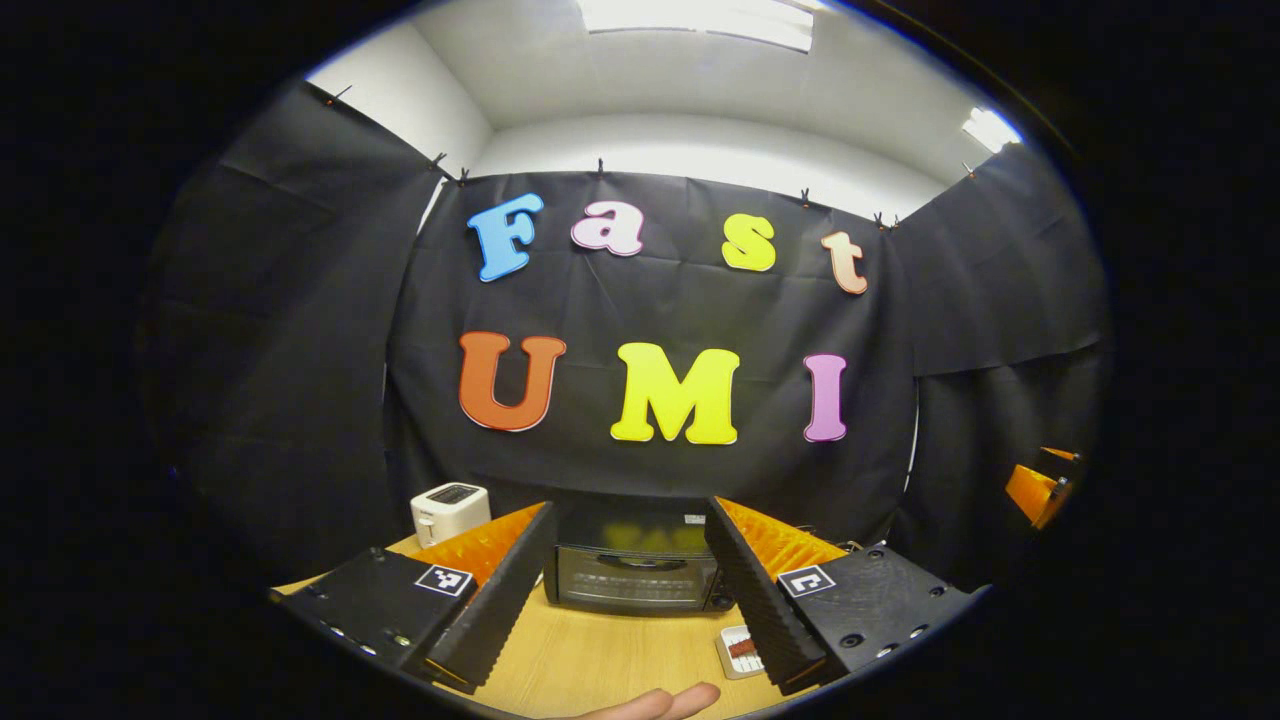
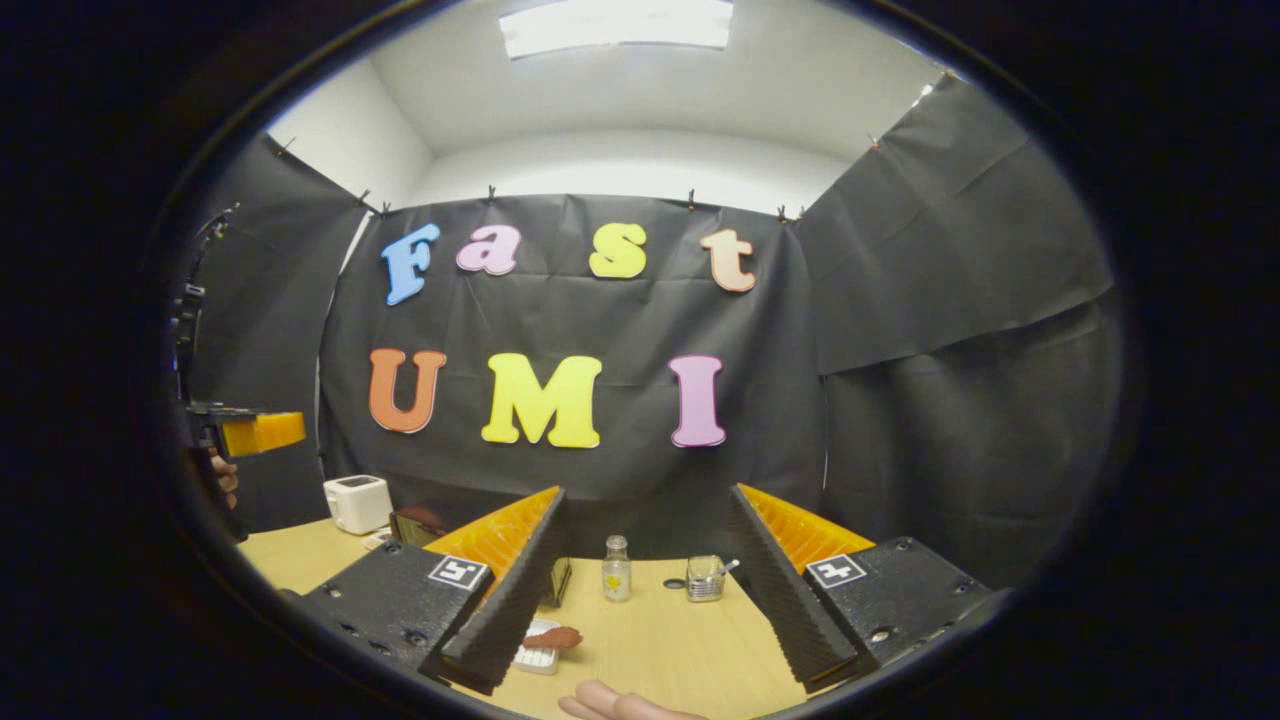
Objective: Open the electric oven with the left hand, put the food in, and close the electric oven.
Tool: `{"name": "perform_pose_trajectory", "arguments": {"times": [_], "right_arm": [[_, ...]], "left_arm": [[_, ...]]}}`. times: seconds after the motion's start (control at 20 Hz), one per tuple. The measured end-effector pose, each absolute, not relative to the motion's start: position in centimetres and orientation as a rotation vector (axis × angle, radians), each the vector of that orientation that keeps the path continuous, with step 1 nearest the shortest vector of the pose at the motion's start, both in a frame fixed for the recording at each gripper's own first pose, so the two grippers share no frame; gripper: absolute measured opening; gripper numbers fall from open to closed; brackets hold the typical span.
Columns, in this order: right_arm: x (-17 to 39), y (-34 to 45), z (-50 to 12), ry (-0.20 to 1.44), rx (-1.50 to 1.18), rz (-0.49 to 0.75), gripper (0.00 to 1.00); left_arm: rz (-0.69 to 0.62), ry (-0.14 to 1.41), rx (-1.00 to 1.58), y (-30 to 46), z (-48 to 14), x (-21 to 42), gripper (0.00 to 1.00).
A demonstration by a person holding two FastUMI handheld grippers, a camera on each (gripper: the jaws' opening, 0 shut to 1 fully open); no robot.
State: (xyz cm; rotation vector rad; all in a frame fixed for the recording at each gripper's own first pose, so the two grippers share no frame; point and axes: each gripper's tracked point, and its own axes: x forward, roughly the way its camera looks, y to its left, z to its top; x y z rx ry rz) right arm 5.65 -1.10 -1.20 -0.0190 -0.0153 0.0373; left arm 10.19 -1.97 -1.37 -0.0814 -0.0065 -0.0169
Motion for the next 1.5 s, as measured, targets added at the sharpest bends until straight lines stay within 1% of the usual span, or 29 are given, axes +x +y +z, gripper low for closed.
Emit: {"name": "perform_pose_trajectory", "arguments": {"times": [0.1, 0.15, 0.2, 0.35, 0.65, 0.75, 0.85, 1.0, 1.05, 1.1, 1.15, 1.2, 1.25, 1.3, 1.4, 1.5], "right_arm": [[6.4, -1.7, -1.2, -0.019, -0.022, 0.034, 1.0], [6.6, -1.9, -1.2, -0.023, -0.02, 0.03, 0.96], [7.1, -2.1, -1.3, -0.022, -0.015, 0.027, 1.0], [8.1, -2.0, -1.8, -0.003, -0.012, 0.035, 1.0], [9.2, -2.6, -3.2, 0.028, -0.048, 0.043, 1.0], [9.7, -3.5, -3.5, 0.038, -0.047, 0.029, 1.0], [10.2, -4.6, -3.9, 0.045, -0.055, 0.004, 1.0], [10.7, -5.4, -4.7, 0.064, -0.055, -0.012, 1.0], [10.8, -5.6, -5.0, 0.071, -0.047, -0.011, 0.96], [11.0, -6.1, -5.2, 0.076, -0.041, -0.018, 1.0], [11.1, -6.5, -5.2, 0.079, -0.039, -0.025, 1.0], [11.1, -6.9, -5.5, 0.082, -0.037, -0.032, 1.0], [11.1, -7.0, -5.4, 0.078, -0.03, -0.033, 1.0], [11.0, -6.8, -5.2, 0.069, -0.03, -0.028, 1.0], [10.8, -6.7, -5.2, 0.063, -0.041, -0.023, 1.0], [10.7, -6.8, -5.2, 0.066, -0.043, -0.022, 1.0]], "left_arm": [[-0.046, 0.028, -0.076, -2.9, -2.9, 13.1, 0.95], [-0.072, 0.046, -0.077, -3.6, -3.8, 14.6, 0.95], [-0.099, 0.067, -0.084, -4.4, -4.8, 16.0, 0.95], [-0.134, 0.151, -0.098, -5.6, -8.2, 20.1, 0.95], [-0.053, 0.291, -0.037, -4.5, -15.6, 27.9, 0.95], [-0.034, 0.312, -0.034, -4.2, -17.2, 30.4, 0.95], [-0.041, 0.35, -0.036, -4.5, -19.3, 32.3, 0.95], [-0.026, 0.403, -0.009, -4.0, -21.9, 34.0, 0.95], [-0.015, 0.417, 0.0, -3.7, -22.6, 34.3, 0.95], [-0.024, 0.426, -0.001, -3.7, -23.2, 34.7, 0.96], [-0.037, 0.442, -0.011, -3.8, -23.8, 34.9, 0.84], [-0.029, 0.467, -0.011, -3.6, -24.3, 34.8, 0.95], [-0.002, 0.448, 0.017, -2.8, -24.1, 35.4, 0.95], [-0.01, 0.465, 0.008, -3.1, -24.2, 35.0, 0.97], [-0.018, 0.485, 0.002, -3.2, -24.5, 35.3, 0.94], [-0.023, 0.489, 0.003, -3.1, -24.6, 35.2, 0.95]]}}
